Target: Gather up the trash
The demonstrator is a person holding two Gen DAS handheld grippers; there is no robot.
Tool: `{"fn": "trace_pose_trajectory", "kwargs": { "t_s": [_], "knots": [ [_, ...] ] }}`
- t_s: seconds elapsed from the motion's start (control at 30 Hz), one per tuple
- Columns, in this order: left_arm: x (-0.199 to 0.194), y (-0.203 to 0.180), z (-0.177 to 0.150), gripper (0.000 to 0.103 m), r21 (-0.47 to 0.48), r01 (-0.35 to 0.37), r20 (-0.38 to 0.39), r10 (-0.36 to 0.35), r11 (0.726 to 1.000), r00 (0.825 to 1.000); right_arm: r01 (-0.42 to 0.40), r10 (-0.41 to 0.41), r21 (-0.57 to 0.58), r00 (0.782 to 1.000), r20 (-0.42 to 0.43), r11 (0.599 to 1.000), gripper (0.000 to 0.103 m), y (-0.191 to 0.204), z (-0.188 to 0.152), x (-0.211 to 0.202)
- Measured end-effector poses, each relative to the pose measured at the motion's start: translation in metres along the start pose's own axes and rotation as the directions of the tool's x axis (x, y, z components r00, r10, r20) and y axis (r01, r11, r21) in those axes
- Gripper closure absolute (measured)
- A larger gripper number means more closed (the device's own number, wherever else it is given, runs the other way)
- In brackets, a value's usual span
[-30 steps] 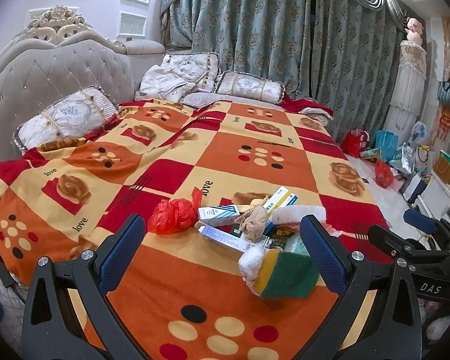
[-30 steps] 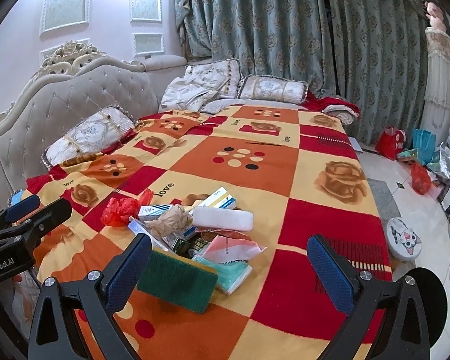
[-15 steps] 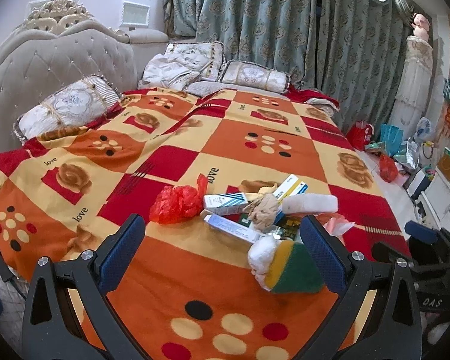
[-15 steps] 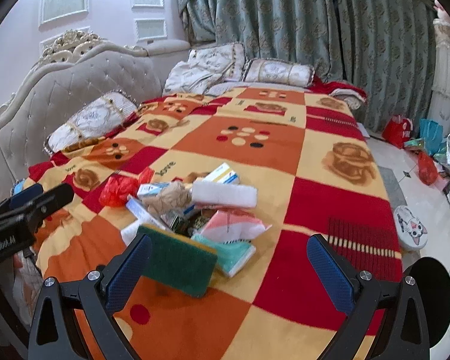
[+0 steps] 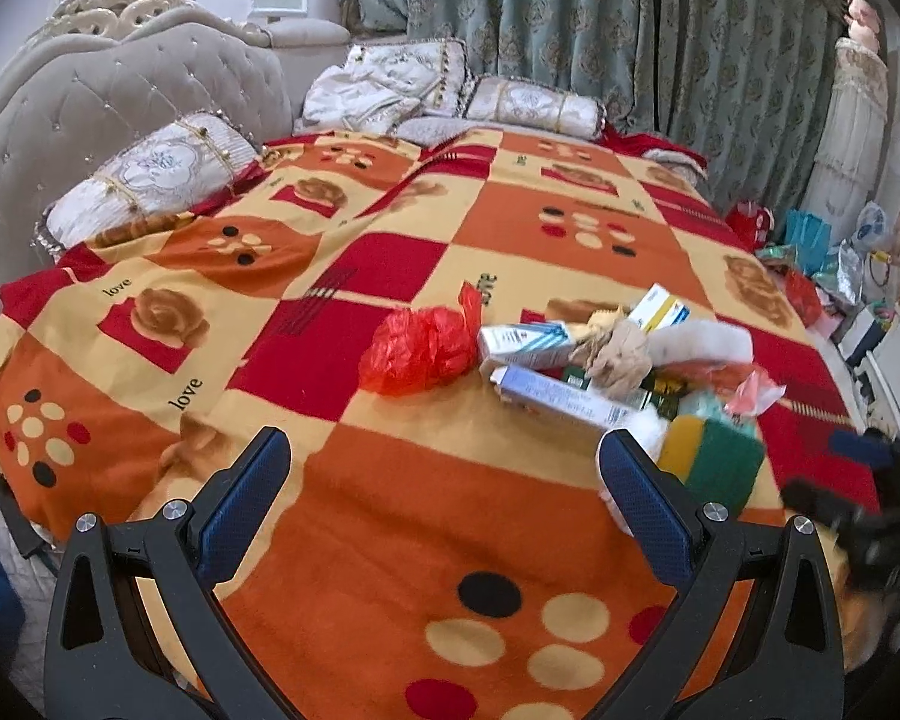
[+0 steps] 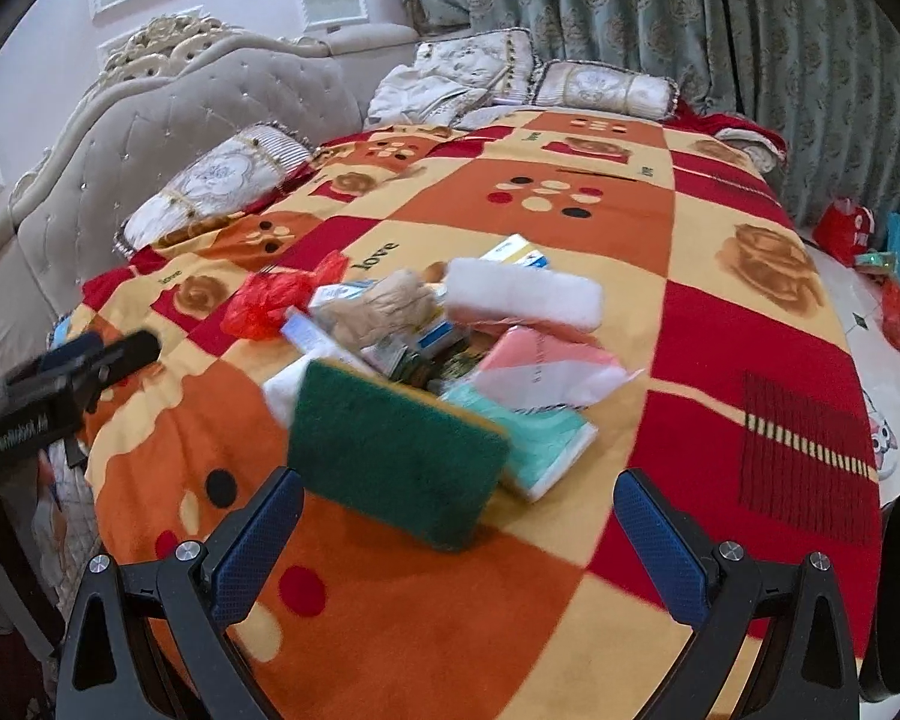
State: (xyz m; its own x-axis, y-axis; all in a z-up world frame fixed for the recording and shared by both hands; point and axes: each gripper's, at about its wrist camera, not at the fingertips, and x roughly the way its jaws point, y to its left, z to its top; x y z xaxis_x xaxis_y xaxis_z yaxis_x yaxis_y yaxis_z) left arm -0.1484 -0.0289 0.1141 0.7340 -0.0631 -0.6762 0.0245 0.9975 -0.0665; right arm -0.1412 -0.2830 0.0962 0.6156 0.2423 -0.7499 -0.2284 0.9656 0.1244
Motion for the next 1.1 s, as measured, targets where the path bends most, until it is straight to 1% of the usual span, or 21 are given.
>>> {"fn": "trace_pose_trajectory", "kwargs": {
  "t_s": [0.13,0.27,0.43,0.67,0.7,0.77,0.8,0.83,0.87,0.9,0.93,0.97,1.0,1.03,1.07,1.1],
  "knots": [
    [0.01,-0.004,0.0,0.001,0.016,0.017,-0.012,-0.016,1.0,1.0,0.026,-0.026,0.054,1.0,-0.003,0.998,0.0,-0.029,0.008,0.004],
    [0.02,-0.005,0.005,0.001,0.019,0.023,-0.016,-0.023,1.0,1.0,0.01,-0.009,0.125,1.0,-0.005,0.992,0.0,-0.053,0.02,0.011],
    [0.034,0.007,0.017,0.001,0.001,0.013,-0.012,-0.013,1.0,1.0,-0.001,0.002,0.136,1.0,-0.011,0.991,0.0,-0.062,0.035,0.027],
    [0.082,0.026,0.041,0.001,-0.034,0.003,-0.064,-0.006,0.999,0.998,-0.056,0.064,0.158,0.997,-0.049,0.986,0.0,-0.07,0.042,0.061],
    [0.092,0.028,0.045,0.002,-0.03,0.001,-0.074,-0.003,1.0,0.997,-0.065,0.075,0.162,0.996,-0.056,0.985,0.0,-0.071,0.043,0.066],
    [0.107,0.028,0.049,0.007,-0.027,-0.007,-0.095,0.004,1.0,0.995,-0.076,0.088,0.17,0.994,-0.066,0.983,0.0,-0.073,0.043,0.073],
    [0.116,0.029,0.051,0.013,-0.028,-0.006,-0.109,0.003,1.0,0.994,-0.085,0.099,0.173,0.993,-0.072,0.981,0.0,-0.074,0.043,0.076],
    [0.128,0.031,0.054,0.022,-0.035,-0.004,-0.134,0.0,0.999,0.991,-0.096,0.11,0.177,0.991,-0.075,0.98,0.0,-0.075,0.043,0.079],
    [0.134,0.031,0.054,0.028,-0.041,-0.003,-0.149,-0.004,0.999,0.989,-0.105,0.12,0.179,0.99,-0.073,0.978,0.002,-0.075,0.044,0.081],
    [0.142,0.033,0.054,0.042,-0.052,0.003,-0.172,-0.012,0.999,0.985,-0.115,0.129,0.181,0.989,-0.068,0.977,0.013,-0.075,0.044,0.082],
    [0.15,0.034,0.054,0.056,-0.065,0.014,-0.198,-0.027,0.998,0.98,-0.128,0.143,0.183,0.987,-0.07,0.975,0.023,-0.075,0.043,0.083],
    [0.155,0.036,0.053,0.06,-0.079,0.033,-0.215,-0.049,0.996,0.975,-0.147,0.164,0.186,0.983,-0.08,0.972,0.042,-0.074,0.043,0.085],
    [0.155,0.037,0.053,0.065,-0.092,0.054,-0.213,-0.072,0.994,0.974,-0.162,0.181,0.19,0.979,-0.09,0.968,0.053,-0.074,0.043,0.086],
    [0.151,0.034,0.051,0.074,-0.088,0.057,-0.21,-0.074,0.994,0.975,-0.167,0.189,0.188,0.977,-0.103,0.968,0.054,-0.073,0.041,0.087],
    [0.148,0.032,0.051,0.078,-0.079,0.058,-0.208,-0.073,0.995,0.975,-0.166,0.187,0.178,0.977,-0.104,0.97,0.058,-0.072,0.04,0.085],
    [0.143,0.031,0.051,0.082,-0.071,0.06,-0.207,-0.074,0.996,0.975,-0.164,0.18,0.163,0.979,-0.09,0.973,0.064,-0.071,0.039,0.079]
  ]
}}
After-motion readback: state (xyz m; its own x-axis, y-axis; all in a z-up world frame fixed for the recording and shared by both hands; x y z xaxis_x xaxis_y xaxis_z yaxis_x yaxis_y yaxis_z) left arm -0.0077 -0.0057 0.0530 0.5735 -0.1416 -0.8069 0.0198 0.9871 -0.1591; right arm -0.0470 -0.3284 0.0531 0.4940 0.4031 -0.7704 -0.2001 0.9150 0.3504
